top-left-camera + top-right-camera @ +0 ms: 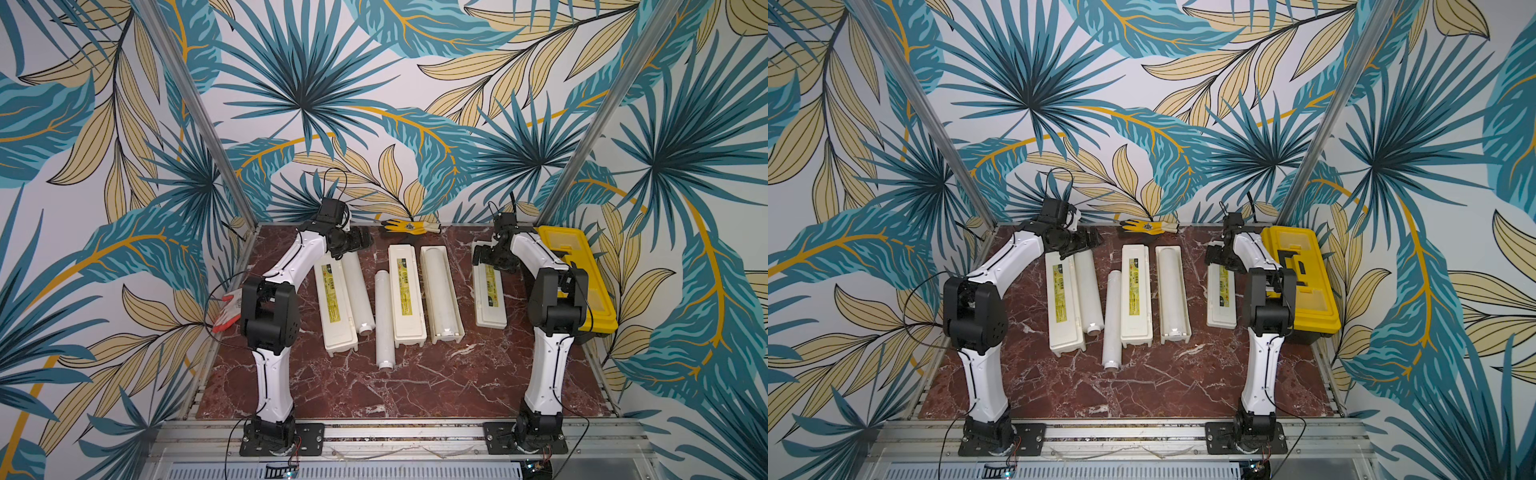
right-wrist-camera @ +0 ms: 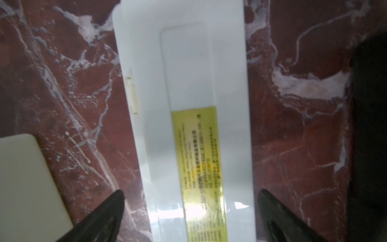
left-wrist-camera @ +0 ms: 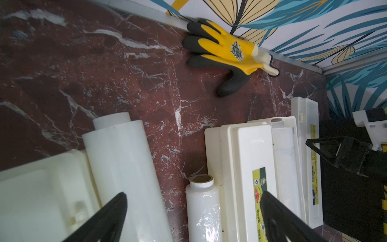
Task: Put plastic wrap rolls into dispensers
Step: Pick up the lid.
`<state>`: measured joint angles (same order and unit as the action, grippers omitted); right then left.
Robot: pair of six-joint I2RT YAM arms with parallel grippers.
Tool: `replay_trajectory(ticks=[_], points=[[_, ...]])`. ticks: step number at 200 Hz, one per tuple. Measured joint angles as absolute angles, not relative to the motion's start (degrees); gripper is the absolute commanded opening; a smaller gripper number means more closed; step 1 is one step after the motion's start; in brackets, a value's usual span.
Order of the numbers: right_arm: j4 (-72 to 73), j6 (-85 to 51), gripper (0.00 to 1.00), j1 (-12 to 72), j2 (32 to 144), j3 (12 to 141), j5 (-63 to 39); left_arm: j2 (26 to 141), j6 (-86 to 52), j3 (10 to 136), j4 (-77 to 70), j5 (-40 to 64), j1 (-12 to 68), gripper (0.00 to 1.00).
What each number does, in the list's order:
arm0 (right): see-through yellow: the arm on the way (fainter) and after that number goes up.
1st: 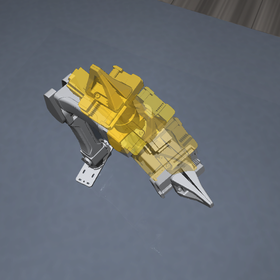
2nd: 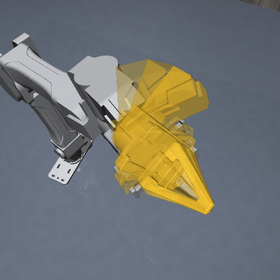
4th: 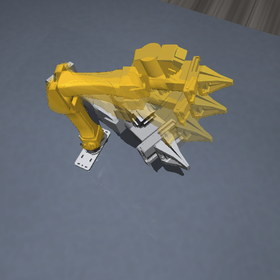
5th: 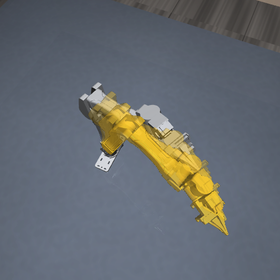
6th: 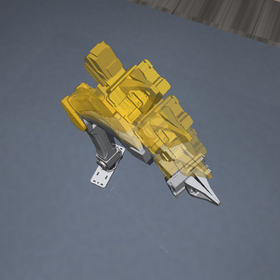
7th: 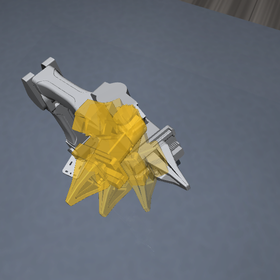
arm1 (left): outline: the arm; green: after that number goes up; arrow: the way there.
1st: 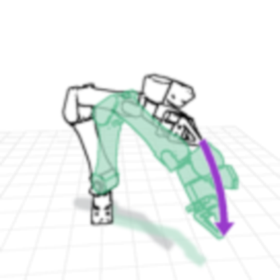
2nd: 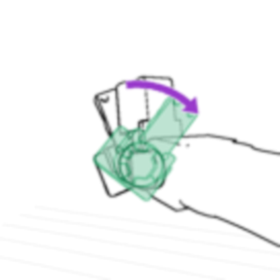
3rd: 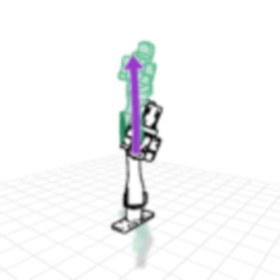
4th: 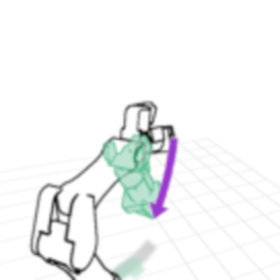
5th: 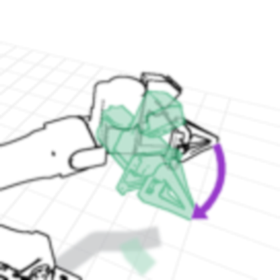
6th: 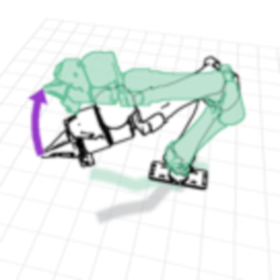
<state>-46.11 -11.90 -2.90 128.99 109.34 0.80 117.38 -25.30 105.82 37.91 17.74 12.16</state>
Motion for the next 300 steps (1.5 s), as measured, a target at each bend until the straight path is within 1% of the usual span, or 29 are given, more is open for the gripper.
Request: replay_trajectory(ticks=[58,106,145,163,174,178,190,196,226,243,268,300], points=[[-50.7,-10.9,0.99,-3.4,133.6,113.1,-0.4,123.5,-23.6,113.3,37.1,20.4,10.5,0.99],[-54.4,-9.8,0.99,-2.4,134.3,113.9,2.7,126.1,-22.8,115.8,36.9,22.8,10.2,1.0],[-54.5,-9.3,0.92,-2.0,134.3,113.4,3.1,126.2,-22.5,117.3,36.9,24.4,10.2,1.0],[-54.5,-8.7,0.87,-2.0,134.3,113.4,2.6,126.2,-22.4,117.5,36.8,25.0,10.2,1.0],[-54.5,-8.5,0.87,-2.0,134.3,113.4,2.0,126.2,-22.4,117.5,36.9,25.4,10.2,0.99],[-54.5,-8.4,0.87,-2.0,134.3,113.4,1.9,126.2,-22.4,117.5,36.9,25.5,10.2,1.0],[-54.5,-8.2,0.91,-2.0,134.3,113.4,1.7,126.2,-22.4,117.5,36.9,26.0,10.3,0.99],[-54.5,-8.2,0.99,-2.0,134.3,113.4,1.7,126.2,-22.4,117.5,36.9,26.1,10.3,1.0],[-54.5,-8.1,0.99,-1.9,134.6,113.4,2.1,126.2,-22.4,117.5,36.9,26.4,10.6,1.0],[-54.6,-8.1,0.96,-1.8,134.9,113.4,2.3,126.2,-22.4,117.5,36.9,26.4,10.7,1.0],[-54.5,-7.7,0.83,-1.8,134.9,113.5,2.2,126.2,-22.4,117.5,36.9,26.4,11.0,0.99],[-54.5,-7.4,0.8,-1.8,134.7,113.5,1.6,126.2,-22.5,117.5,36.9,26.0,11.7,1.0]])
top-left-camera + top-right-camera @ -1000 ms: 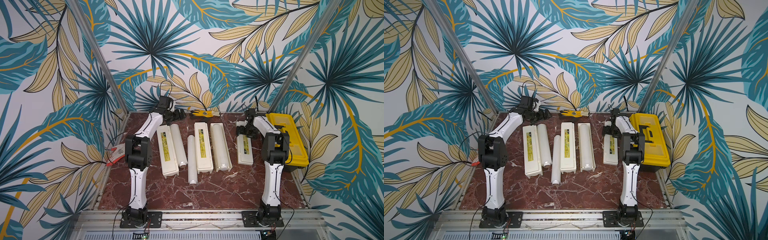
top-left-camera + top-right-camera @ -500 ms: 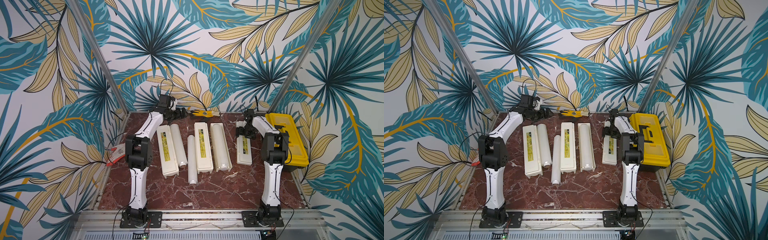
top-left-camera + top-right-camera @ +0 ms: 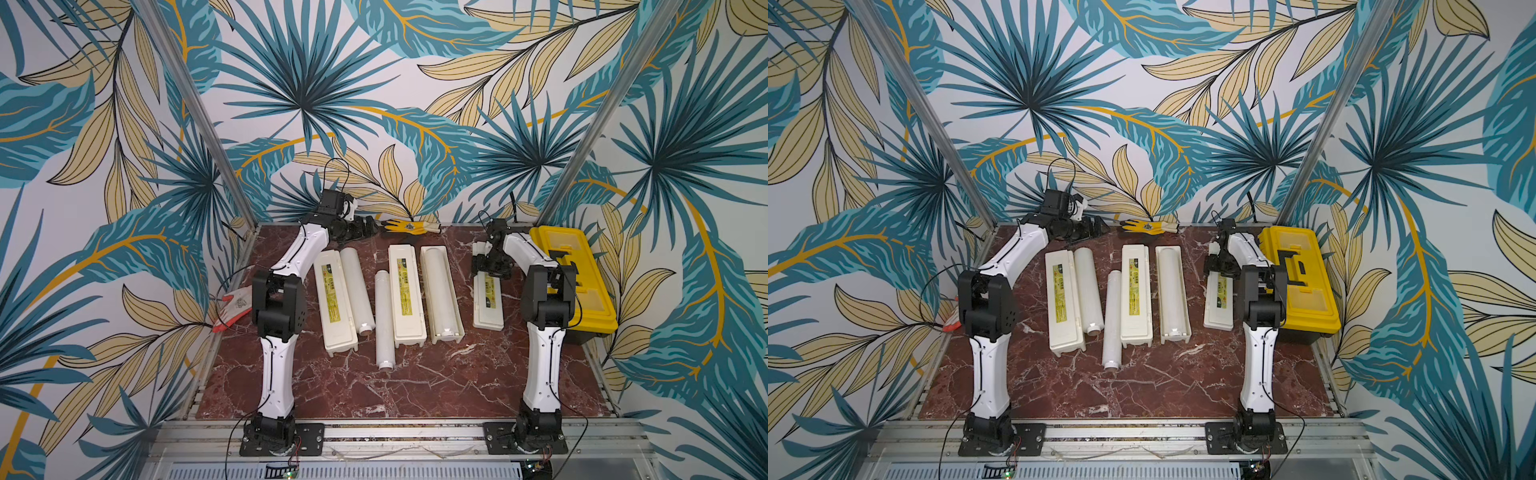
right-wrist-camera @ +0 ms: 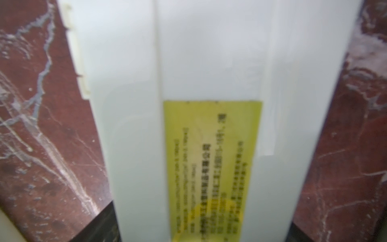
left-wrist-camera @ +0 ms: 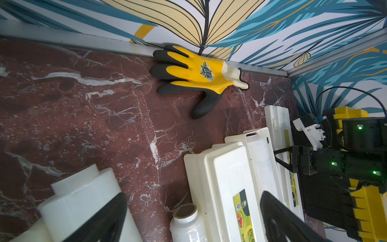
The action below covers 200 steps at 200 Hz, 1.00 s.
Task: Put plastic wrap rolls into dispensers
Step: Pick up the lid, then close the lid on the plastic wrap cutting box.
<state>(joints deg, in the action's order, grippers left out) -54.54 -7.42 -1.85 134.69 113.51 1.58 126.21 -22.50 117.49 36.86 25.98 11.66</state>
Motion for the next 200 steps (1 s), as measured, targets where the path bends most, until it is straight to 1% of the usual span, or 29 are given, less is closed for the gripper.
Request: replay_trajectory(ticks=[20,43,67,91,102,113,144,200], points=[[-54.6,-7.4,0.76,-1.9,133.8,113.4,-0.5,126.2,-22.8,117.5,36.9,24.9,12.2,1.0],[-54.5,-7.5,0.73,-1.7,129.5,113.3,-4.4,126.2,-23.4,117.5,36.9,24.3,12.7,1.0],[-55.3,-7.1,0.73,-0.1,123.2,114.0,-6.5,126.2,-23.8,117.8,36.9,24.1,13.1,0.99],[-58.0,-6.8,0.73,4.5,120.2,118.4,-6.9,126.2,-24.0,118.9,36.9,24.0,13.5,0.99],[-58.7,-6.9,0.74,7.0,120.0,119.9,-6.7,126.2,-24.1,119.3,36.8,24.0,13.5,1.0],[-59.5,-7.4,0.71,9.9,120.3,120.8,-6.4,126.2,-24.4,119.3,36.8,24.0,13.6,1.0],[-61.0,-9.5,0.72,16.1,123.3,123.8,-4.9,126.3,-25.2,119.3,36.8,24.0,13.7,1.0],[-62.5,-12.9,0.73,20.0,126.7,124.4,-0.6,126.3,-25.6,119.3,36.8,24.0,13.7,1.0]])
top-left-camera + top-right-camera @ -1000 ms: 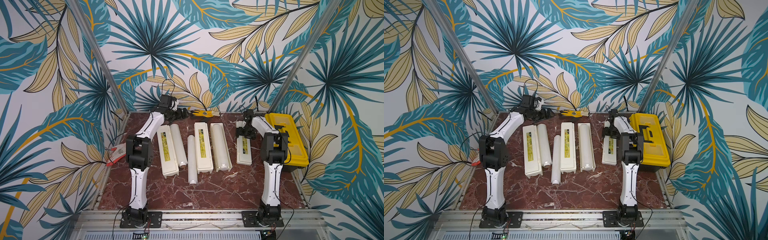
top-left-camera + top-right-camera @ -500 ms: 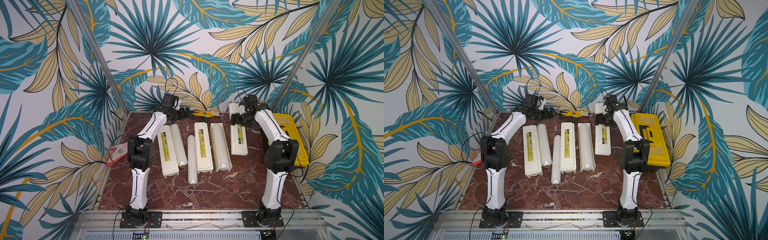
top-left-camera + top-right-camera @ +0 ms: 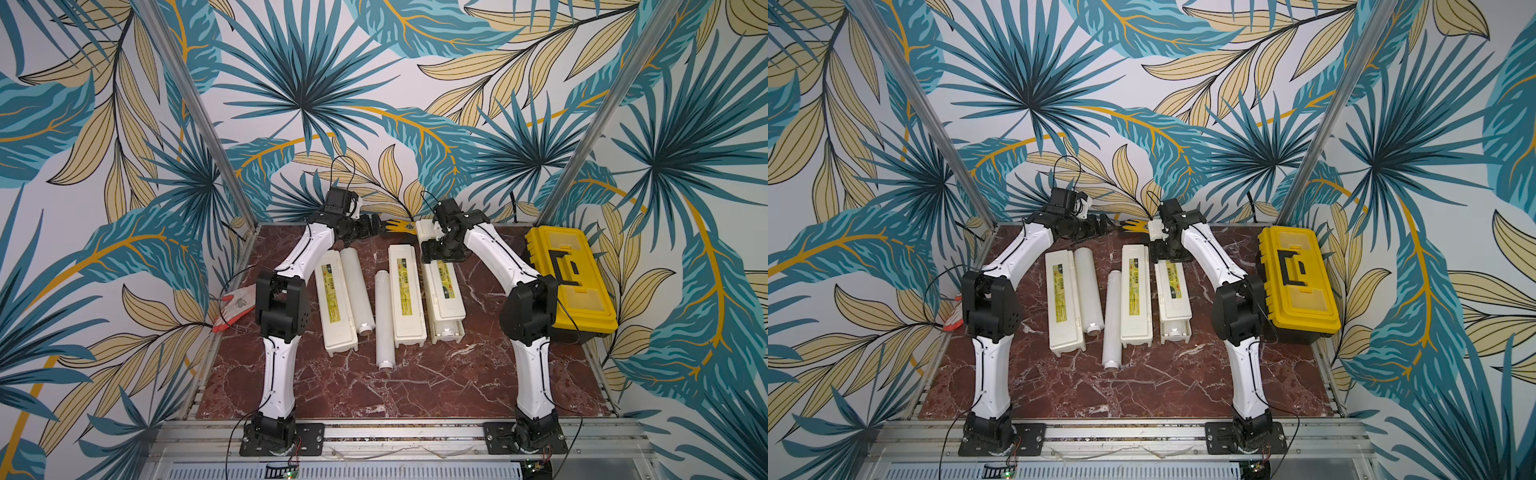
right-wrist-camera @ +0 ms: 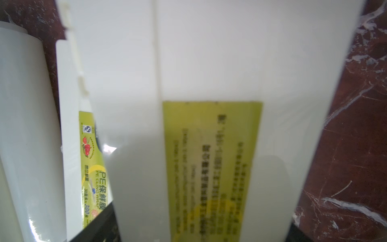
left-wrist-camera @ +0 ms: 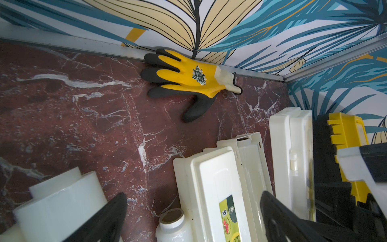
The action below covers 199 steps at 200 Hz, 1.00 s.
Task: Put plastic wrap rolls into dispensers
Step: Close the lid on the plastic wrap cutting box.
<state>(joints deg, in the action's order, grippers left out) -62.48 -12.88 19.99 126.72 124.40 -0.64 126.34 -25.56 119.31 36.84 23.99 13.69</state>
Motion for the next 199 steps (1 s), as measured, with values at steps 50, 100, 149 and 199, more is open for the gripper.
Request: replay_trajectory(ticks=[50,100,149,199], points=[[-63.1,-15.7,0.73,21.0,128.2,124.4,0.9,126.3,-25.6,119.3,36.8,24.0,13.7,1.0],[-64.9,-16.1,0.73,21.7,128.9,124.4,2.7,126.3,-25.6,119.3,36.8,24.0,13.7,0.99],[-66.6,-16.1,0.74,21.8,130.8,124.3,3.0,126.3,-25.6,119.3,36.8,24.1,13.7,1.0],[-67.5,-17.0,0.75,21.6,133.1,124.2,4.2,126.3,-25.6,119.3,36.8,24.3,13.7,0.99]])
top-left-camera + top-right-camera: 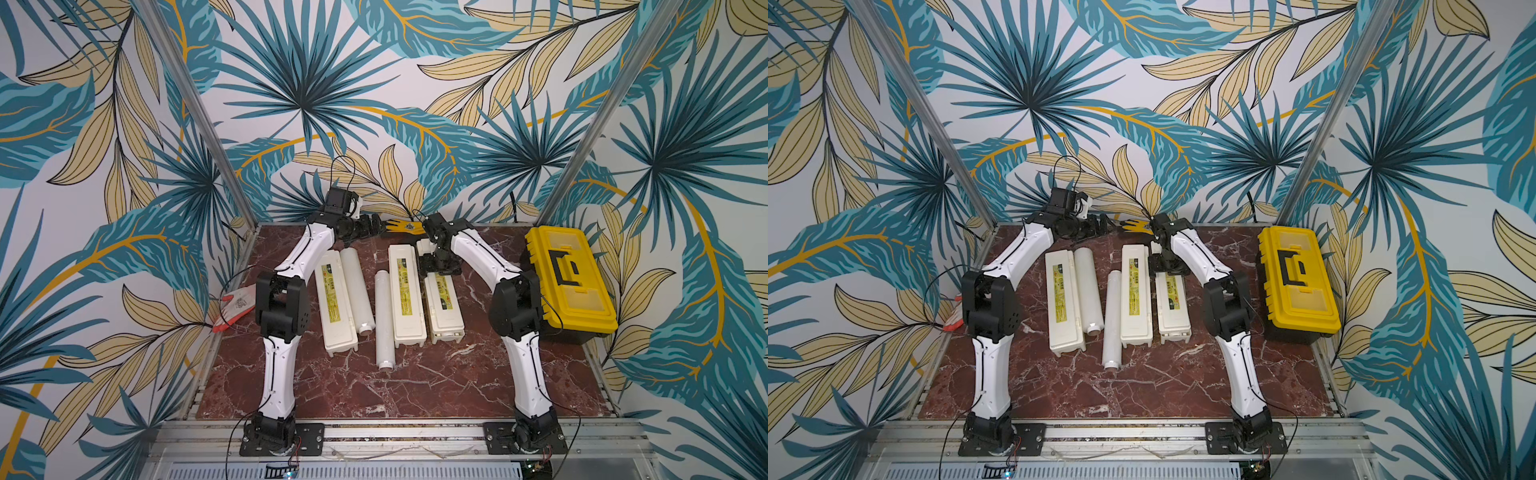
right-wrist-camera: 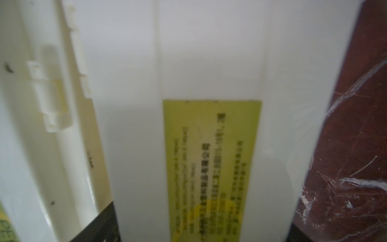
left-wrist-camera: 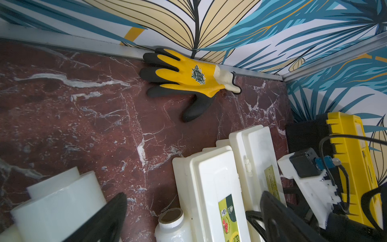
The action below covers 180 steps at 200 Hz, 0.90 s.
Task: Put plastic wrap rolls into dispensers
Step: Close the lid on the plastic wrap cutting box.
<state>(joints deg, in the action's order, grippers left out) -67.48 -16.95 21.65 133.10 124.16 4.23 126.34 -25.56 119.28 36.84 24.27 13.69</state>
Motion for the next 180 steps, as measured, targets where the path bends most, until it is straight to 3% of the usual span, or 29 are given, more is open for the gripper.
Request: replay_trajectory(ticks=[180], points=[[-65.8,-15.6,0.75,18.0,131.1,119.1,7.5,126.3,-25.6,119.3,36.8,24.2,13.8,0.99]])
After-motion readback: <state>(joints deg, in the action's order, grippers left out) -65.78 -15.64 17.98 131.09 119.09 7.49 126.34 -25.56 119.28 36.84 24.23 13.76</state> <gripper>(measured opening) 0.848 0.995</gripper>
